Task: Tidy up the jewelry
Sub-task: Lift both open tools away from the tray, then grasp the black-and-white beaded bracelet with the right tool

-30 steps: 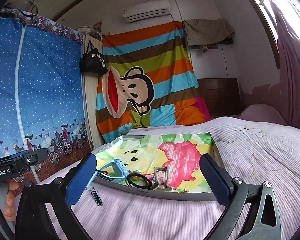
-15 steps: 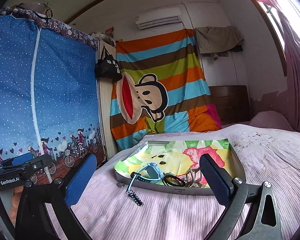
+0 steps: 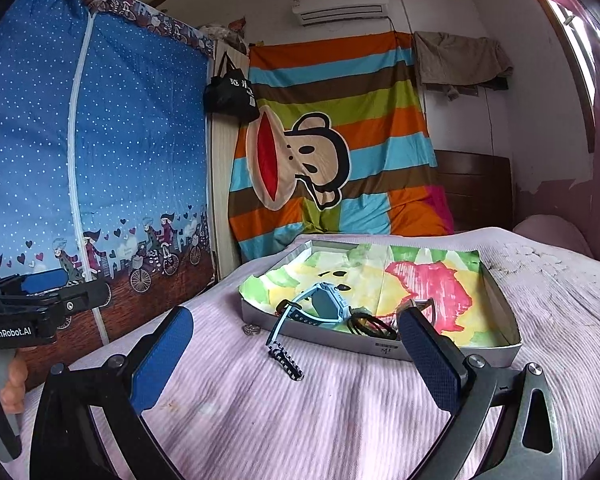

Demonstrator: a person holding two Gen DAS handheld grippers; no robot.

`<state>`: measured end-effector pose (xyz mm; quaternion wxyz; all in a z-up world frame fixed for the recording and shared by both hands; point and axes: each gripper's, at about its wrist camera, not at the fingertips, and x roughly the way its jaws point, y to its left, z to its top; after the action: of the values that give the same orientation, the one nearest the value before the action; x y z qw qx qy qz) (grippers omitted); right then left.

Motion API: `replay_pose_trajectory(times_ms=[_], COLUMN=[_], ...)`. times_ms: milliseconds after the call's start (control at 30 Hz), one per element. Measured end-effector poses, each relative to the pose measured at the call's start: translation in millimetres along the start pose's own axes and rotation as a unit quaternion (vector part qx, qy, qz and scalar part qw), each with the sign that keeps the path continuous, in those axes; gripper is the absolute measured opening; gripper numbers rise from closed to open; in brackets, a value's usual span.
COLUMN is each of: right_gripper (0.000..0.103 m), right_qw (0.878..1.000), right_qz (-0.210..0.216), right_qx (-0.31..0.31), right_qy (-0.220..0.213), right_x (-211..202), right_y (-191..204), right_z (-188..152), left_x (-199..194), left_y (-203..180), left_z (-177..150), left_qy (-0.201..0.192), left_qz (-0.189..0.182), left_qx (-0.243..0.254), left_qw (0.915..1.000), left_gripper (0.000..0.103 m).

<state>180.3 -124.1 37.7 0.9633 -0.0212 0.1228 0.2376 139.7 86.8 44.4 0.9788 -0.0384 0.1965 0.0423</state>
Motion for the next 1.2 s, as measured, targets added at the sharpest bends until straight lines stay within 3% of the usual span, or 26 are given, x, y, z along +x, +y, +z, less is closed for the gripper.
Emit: replay_pose_trajectory(times_ms=[333,633,800,933,1200], right_gripper=[0.103,0.102,0.078,0.066,0.052], right_qw=[0.999,0.995,0.992,0.987,0.977], right_qz=[-0.012,0.013,0.035,0.056,0.096], right_qx=[0.015,0.000,0.003,0.013,0.031], right_qy=[0.044,0.095,0.125,0.150,0.188], right_x=[26,58,76,88,108], right_y=[-15,-17,-20,-25,-33], right_z=[-2,-12,-20,-27,-38], left_x=[34,80,105,120,150], left_y=[-1,-1,1,-4,-21], left_z=[5,2,0,-3,-7], left_qy=[0.042,0.093,0.126,0.144,0.173], left_qz=[-0.001,0.020,0.003,-0.019,-0.056], left_qx=[-0.004,-0.008,-0.017,-0.012,0.008], left_qw=[0.9991,0.9954,0.9918,0.9893,0.9832], left_gripper=[0.097,0.097,0.097,0.095,0.071])
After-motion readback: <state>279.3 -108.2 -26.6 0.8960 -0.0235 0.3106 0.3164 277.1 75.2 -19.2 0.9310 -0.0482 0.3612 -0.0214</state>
